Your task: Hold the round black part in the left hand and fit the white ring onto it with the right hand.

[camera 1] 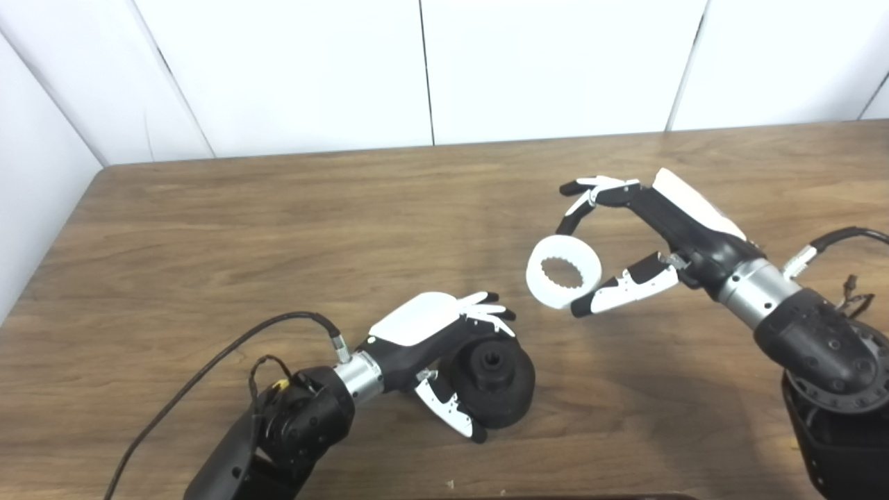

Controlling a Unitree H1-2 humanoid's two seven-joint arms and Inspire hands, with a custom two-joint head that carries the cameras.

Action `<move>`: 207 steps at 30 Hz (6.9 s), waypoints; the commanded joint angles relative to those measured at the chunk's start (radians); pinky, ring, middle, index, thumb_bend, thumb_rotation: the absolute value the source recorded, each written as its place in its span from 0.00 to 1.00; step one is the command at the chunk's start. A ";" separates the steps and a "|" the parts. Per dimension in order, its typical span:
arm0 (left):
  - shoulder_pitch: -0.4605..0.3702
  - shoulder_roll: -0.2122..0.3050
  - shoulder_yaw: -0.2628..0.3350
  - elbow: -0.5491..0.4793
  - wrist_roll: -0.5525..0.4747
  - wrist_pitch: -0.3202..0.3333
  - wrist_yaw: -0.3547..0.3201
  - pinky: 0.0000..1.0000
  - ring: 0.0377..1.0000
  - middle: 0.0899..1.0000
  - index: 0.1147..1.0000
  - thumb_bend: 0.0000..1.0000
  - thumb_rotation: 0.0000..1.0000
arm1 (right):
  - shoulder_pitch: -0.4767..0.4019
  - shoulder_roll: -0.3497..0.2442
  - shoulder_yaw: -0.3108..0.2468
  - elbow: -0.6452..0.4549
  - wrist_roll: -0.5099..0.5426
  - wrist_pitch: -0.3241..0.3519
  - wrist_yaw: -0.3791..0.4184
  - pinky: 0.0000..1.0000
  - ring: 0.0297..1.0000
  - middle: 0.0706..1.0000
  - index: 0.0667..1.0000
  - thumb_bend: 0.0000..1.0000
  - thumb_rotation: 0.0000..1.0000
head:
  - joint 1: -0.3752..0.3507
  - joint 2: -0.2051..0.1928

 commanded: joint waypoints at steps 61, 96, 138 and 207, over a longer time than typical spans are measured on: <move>-0.008 0.012 -0.004 -0.037 0.014 0.071 -0.052 0.94 0.99 0.90 0.60 0.86 0.19 | 0.080 0.086 0.130 -0.043 -0.056 -0.028 0.047 0.83 0.95 0.86 0.45 0.53 0.15 | 0.023 0.032; -0.005 0.005 -0.007 -0.020 0.022 0.038 -0.034 0.93 0.98 0.89 0.60 0.86 0.20 | 0.066 0.098 0.209 0.016 -0.089 -0.054 -0.038 0.83 0.94 0.85 0.45 0.53 0.15 | 0.018 0.029; -0.007 0.003 -0.001 -0.030 0.010 0.060 -0.048 0.93 0.99 0.90 0.59 0.87 0.20 | 0.097 0.056 0.204 0.037 -0.069 -0.073 -0.065 0.81 0.94 0.86 0.45 0.53 0.15 | 0.016 0.035; -0.016 -0.014 0.024 -0.007 0.000 0.079 -0.025 0.92 0.97 0.88 0.79 0.99 0.29 | 0.085 0.022 0.232 0.044 -0.140 -0.075 -0.033 0.82 0.93 0.86 0.59 1.00 0.29 | 0.015 0.037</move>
